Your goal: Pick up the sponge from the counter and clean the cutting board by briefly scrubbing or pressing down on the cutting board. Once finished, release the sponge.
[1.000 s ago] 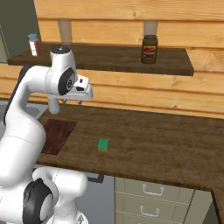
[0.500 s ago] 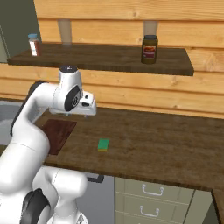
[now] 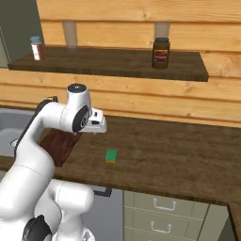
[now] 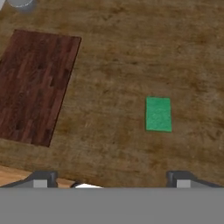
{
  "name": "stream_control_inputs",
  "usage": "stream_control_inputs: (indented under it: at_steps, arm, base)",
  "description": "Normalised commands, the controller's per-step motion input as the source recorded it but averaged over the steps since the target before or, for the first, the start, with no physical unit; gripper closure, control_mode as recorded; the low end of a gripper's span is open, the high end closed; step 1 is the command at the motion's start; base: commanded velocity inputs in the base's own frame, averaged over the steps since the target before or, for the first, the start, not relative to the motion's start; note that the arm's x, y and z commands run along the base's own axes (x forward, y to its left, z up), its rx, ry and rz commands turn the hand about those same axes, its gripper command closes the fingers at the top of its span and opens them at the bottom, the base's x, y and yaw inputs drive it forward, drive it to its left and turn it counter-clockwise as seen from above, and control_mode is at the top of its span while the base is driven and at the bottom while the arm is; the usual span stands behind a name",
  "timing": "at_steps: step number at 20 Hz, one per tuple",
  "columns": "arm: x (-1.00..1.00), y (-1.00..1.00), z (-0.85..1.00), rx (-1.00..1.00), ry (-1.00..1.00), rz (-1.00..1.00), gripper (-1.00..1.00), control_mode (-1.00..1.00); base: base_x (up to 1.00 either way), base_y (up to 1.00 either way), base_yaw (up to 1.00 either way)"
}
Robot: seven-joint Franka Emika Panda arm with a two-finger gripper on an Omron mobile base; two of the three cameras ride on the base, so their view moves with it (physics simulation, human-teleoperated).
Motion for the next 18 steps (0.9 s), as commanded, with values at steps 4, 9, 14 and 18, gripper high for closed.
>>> stream_control_inputs:
  at_steps: [4, 9, 14, 18]
  arm:
    - [0.0, -0.75, -0.36, -0.04, 0.0, 0.1, -1.0, -1.0]
    - [0.0, -0.59, -0.22, 0.01, 0.0, 0.08, -1.0, -1.0]
    - [0.26, 0.0, -0.2, -0.02, 0.0, 0.0, -1.0, -1.0]
    - [0.92, 0.0, -0.53, -0.07, 0.01, 0.0, -1.0, -1.0]
  base:
    - [0.0, 0.0, 0.0]
    - [0.0, 0.0, 0.0]
    - [0.0, 0.0, 0.0]
    - [0.0, 0.0, 0.0]
